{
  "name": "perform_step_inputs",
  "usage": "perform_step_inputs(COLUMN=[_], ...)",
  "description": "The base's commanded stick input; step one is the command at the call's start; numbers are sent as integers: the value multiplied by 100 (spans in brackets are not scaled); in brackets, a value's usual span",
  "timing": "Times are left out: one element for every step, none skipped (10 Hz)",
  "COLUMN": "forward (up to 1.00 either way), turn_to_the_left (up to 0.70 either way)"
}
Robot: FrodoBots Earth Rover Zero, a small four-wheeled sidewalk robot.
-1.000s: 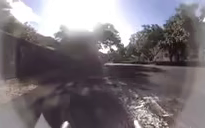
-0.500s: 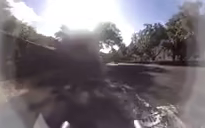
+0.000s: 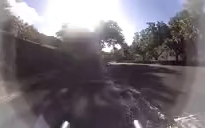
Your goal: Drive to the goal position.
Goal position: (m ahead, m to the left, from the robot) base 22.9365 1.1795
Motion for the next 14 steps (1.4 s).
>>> perform_step_inputs(forward=[70, 70, 70, 70, 70, 70, 70, 70, 70, 70, 70, 70, 70, 70], turn_to_the_left=[-13, -9, -4, 0, 0, 0, 0, 0, -2, -8, -13, -18, -22, -26])
